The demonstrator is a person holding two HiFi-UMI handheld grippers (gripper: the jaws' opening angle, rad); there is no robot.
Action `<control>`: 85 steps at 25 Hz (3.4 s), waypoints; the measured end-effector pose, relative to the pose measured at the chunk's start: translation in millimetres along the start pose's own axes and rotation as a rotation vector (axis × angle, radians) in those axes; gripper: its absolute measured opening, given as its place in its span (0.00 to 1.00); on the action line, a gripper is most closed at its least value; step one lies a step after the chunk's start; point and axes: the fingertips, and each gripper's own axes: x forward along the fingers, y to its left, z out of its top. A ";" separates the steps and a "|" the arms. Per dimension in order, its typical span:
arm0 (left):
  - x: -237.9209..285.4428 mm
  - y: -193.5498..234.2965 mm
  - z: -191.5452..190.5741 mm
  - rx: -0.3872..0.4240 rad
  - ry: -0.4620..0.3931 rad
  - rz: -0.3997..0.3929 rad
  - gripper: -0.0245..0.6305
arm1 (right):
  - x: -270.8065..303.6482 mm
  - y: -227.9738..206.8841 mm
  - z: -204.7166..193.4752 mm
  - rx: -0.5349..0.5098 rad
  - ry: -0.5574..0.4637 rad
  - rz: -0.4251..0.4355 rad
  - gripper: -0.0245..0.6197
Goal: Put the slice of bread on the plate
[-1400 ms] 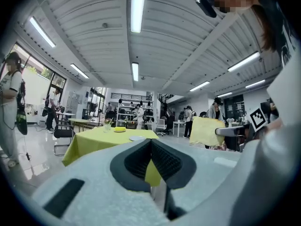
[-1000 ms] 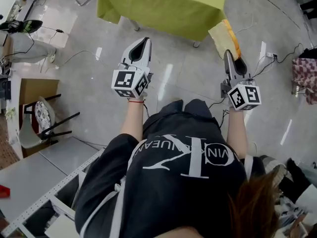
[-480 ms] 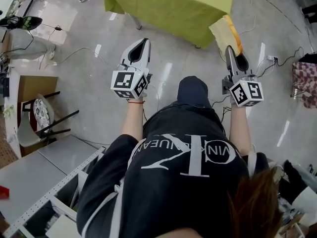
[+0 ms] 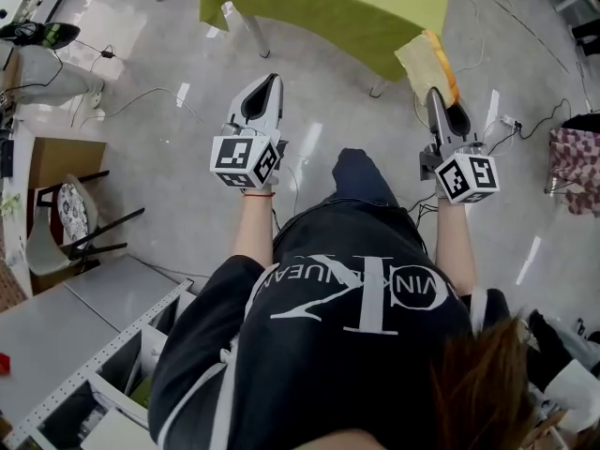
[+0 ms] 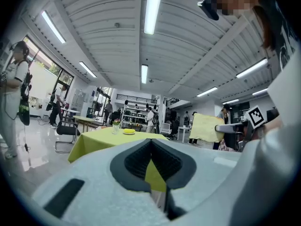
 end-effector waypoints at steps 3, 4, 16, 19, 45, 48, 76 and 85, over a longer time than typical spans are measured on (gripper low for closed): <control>12.4 1.4 -8.0 -0.014 0.012 -0.002 0.05 | 6.4 -10.2 -3.9 0.000 0.016 -0.007 0.18; 18.2 2.7 -9.4 -0.017 0.016 -0.002 0.05 | 10.5 -14.8 -4.4 0.003 0.018 -0.009 0.18; 96.3 53.8 3.3 -0.003 0.040 0.042 0.05 | 101.5 -57.7 -4.8 0.050 0.009 0.015 0.18; 124.3 57.8 7.9 0.006 0.047 0.032 0.05 | 122.4 -70.6 -5.0 0.057 0.014 0.022 0.18; 275.1 89.5 4.5 0.043 0.112 -0.027 0.05 | 238.5 -157.5 -32.5 0.135 0.059 0.009 0.18; 277.4 96.7 1.7 0.038 0.130 -0.018 0.05 | 246.9 -158.6 -36.8 0.146 0.072 0.010 0.18; 437.3 129.2 -13.7 -0.014 0.188 -0.150 0.05 | 378.2 -202.0 -78.2 0.485 0.237 0.000 0.19; 471.2 145.4 -22.4 -0.025 0.218 -0.153 0.05 | 414.8 -215.3 -93.7 0.783 0.234 -0.023 0.18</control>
